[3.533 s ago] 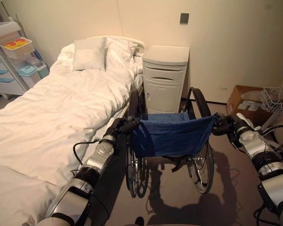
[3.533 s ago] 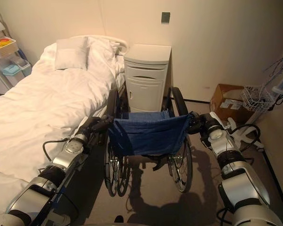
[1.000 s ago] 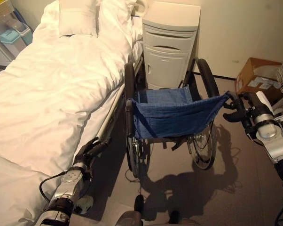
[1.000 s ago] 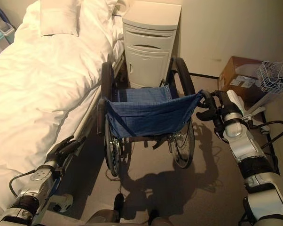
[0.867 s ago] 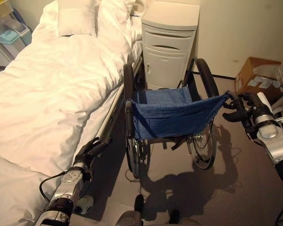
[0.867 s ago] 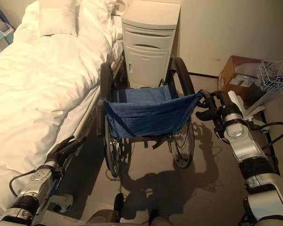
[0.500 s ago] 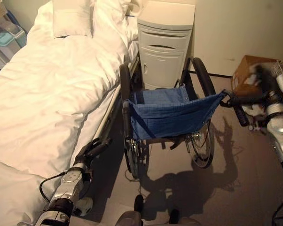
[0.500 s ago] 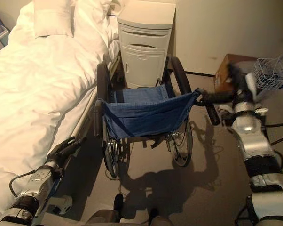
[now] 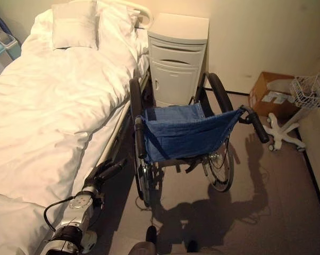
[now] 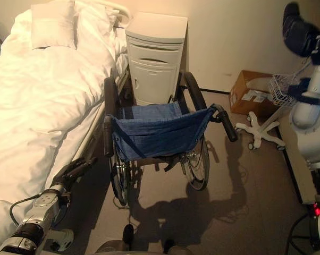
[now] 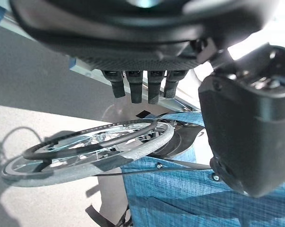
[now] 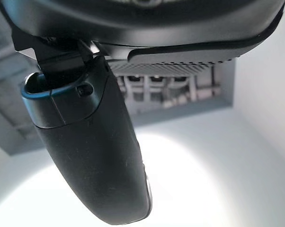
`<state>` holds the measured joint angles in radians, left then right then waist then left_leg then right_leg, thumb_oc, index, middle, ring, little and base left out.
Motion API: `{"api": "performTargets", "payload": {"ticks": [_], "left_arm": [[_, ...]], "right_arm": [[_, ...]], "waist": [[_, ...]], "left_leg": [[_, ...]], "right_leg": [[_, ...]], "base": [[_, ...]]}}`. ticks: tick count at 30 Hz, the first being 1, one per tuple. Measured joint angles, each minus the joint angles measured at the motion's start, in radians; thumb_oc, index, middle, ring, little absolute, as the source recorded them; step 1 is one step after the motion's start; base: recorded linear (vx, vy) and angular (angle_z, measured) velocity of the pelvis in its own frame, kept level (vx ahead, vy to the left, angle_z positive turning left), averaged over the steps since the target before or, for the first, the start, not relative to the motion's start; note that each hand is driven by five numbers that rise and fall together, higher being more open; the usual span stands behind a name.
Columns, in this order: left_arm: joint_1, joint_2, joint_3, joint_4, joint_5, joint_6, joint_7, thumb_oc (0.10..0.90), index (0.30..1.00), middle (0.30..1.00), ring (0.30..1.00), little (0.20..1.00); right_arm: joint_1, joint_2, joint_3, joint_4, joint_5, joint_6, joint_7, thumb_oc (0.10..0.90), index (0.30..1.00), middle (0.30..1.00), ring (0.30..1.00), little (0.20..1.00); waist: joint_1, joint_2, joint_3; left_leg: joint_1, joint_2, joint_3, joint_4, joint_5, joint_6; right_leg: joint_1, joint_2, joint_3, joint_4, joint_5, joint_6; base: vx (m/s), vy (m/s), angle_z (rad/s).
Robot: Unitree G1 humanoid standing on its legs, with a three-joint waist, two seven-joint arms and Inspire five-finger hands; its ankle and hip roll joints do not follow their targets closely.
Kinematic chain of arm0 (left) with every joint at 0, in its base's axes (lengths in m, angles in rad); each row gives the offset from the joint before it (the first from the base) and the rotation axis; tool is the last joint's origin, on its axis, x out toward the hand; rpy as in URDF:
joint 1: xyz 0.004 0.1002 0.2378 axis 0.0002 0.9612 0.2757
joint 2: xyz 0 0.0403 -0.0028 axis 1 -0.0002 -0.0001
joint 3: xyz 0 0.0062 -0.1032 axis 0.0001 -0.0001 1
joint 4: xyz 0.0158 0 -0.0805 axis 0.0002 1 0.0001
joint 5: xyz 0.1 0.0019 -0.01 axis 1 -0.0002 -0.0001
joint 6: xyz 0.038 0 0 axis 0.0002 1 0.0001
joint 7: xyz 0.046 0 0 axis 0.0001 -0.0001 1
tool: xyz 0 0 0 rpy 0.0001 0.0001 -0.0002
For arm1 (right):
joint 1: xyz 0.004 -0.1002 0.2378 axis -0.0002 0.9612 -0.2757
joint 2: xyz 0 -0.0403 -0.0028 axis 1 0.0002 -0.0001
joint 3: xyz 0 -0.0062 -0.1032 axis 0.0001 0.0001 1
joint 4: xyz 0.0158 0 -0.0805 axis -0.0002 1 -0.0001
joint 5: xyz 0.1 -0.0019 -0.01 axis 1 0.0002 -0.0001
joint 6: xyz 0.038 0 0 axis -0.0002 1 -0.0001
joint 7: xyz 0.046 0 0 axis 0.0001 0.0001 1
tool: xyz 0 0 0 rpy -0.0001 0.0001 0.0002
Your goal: Push the wheelchair next to the bed
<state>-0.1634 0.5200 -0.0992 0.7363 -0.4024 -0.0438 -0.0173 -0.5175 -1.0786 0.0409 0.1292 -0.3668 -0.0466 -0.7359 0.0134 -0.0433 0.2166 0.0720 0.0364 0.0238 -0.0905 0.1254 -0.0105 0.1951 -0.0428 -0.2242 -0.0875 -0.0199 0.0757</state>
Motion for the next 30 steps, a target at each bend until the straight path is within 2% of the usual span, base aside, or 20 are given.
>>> {"api": "performTargets", "payload": {"ticks": [1,3,4,5,8,12,14,17,19,25,30], "left_arm": [[0.0,0.0,0.0,0.0,0.0,0.002,0.0,0.8,0.9,0.9,0.9,0.9],[0.001,-0.002,0.0,-0.001,-0.001,0.008,0.001,0.8,0.9,0.9,0.9,0.9],[0.002,-0.002,0.0,-0.002,-0.002,0.008,0.002,0.8,0.9,0.9,0.9,0.9],[0.008,-0.004,0.001,-0.004,-0.003,0.007,0.01,0.8,0.9,0.9,0.9,0.9],[0.033,-0.032,0.004,-0.013,0.01,0.0,0.042,0.8,0.9,0.9,0.9,0.9],[0.099,-0.087,0.007,-0.01,0.057,-0.036,0.106,0.8,0.9,0.9,0.9,0.9],[0.111,-0.11,0.006,-0.009,0.066,-0.041,0.119,0.8,0.9,0.9,0.9,0.9],[0.144,-0.152,0.004,-0.007,0.13,-0.103,0.178,0.8,0.9,0.9,0.9,0.9],[0.159,-0.165,-0.007,0.004,0.169,-0.137,0.2,0.8,0.9,0.9,0.9,0.9],[0.21,-0.194,-0.016,0.039,0.244,-0.184,0.256,0.8,0.9,0.9,0.9,0.9],[0.237,-0.201,-0.075,0.102,0.38,-0.213,0.278,0.8,0.9,0.9,0.9,0.9]], "right_arm": [[0.01,0.01,-0.001,0.006,0.022,0.0,0.014,0.8,0.9,0.9,0.9,0.9],[0.076,0.081,-0.026,0.051,0.148,0.016,0.087,0.8,0.9,0.9,0.9,0.9],[0.101,0.11,-0.044,0.071,0.171,0.016,0.103,0.8,0.9,0.9,0.9,0.9],[0.148,0.186,-0.08,0.126,0.234,0.02,0.133,0.8,0.9,0.9,0.9,0.9],[0.262,0.273,-0.105,0.277,0.339,0.066,0.205,0.8,0.9,0.9,0.9,0.9],[0.384,0.395,-0.108,0.414,0.377,0.107,0.235,0.8,0.9,0.9,0.9,0.9],[0.41,0.412,-0.103,0.429,0.383,0.124,0.247,0.8,0.9,0.9,0.9,0.9],[0.437,0.489,-0.1,0.455,0.404,0.123,0.242,0.8,0.9,0.9,0.9,0.9],[0.449,0.548,-0.095,0.499,0.414,0.106,0.241,0.8,0.9,0.9,0.9,0.9],[0.487,0.626,-0.049,0.634,0.413,0.091,0.255,0.8,0.9,0.9,0.9,0.9],[0.515,0.711,0.112,0.715,0.412,0.032,0.368,0.8,0.9,0.9,0.9,0.9]], "waist": [[0.0,-0.001,-0.001],[0.0,-0.006,-0.004],[0.001,-0.007,-0.005],[0.003,-0.012,-0.009],[0.003,-0.008,-0.01],[-0.003,0.006,-0.013],[-0.005,0.017,-0.014],[-0.017,0.022,-0.016],[-0.021,0.022,-0.02],[-0.012,0.027,-0.043],[-0.003,0.024,-0.051]], "left_leg": [[0.0,0.0,0.002,0.0,0.0,0.0],[-0.001,-0.002,0.004,0.0,-0.001,0.002],[-0.001,-0.001,0.005,0.0,-0.001,0.002],[-0.001,-0.002,0.006,0.0,-0.003,0.004],[-0.008,-0.007,0.007,0.0,-0.004,0.006],[-0.005,-0.007,0.011,0.0,-0.004,0.007],[-0.005,-0.006,0.012,0.0,-0.004,0.007],[0.006,-0.002,0.013,-0.005,-0.005,0.007],[0.006,0.003,0.015,-0.007,-0.008,0.002],[0.002,0.006,0.02,-0.007,-0.009,0.002],[0.001,0.006,0.018,-0.007,-0.005,0.006]], "right_leg": [[-0.002,-0.001,0.001,0.002,0.0,0.0],[-0.005,-0.004,0.003,0.005,0.002,0.003],[-0.005,-0.005,0.003,0.005,0.002,0.003],[-0.005,-0.007,0.003,0.005,0.002,0.004],[-0.011,-0.012,0.003,0.003,0.005,0.008],[-0.011,-0.013,0.009,0.0,0.005,0.009],[-0.014,-0.011,0.018,0.0,0.005,0.008],[-0.003,-0.007,0.02,-0.001,0.003,0.006],[-0.002,-0.002,0.02,0.0,0.003,0.005],[-0.01,-0.002,0.021,0.003,0.003,0.005],[-0.009,-0.001,0.021,0.003,0.003,0.005]], "base": [[0.0,0.0,0.0],[0.0,0.0,0.0],[0.0,0.0,0.0],[0.0,0.0,0.0],[0.0,0.0,0.0],[0.01,-0.022,-0.07],[0.0,-0.023,-0.09],[0.0,-0.017,-0.01],[0.0,-0.028,0.04],[-0.01,-0.007,-0.01],[0.0,0.0,0.0]]}}
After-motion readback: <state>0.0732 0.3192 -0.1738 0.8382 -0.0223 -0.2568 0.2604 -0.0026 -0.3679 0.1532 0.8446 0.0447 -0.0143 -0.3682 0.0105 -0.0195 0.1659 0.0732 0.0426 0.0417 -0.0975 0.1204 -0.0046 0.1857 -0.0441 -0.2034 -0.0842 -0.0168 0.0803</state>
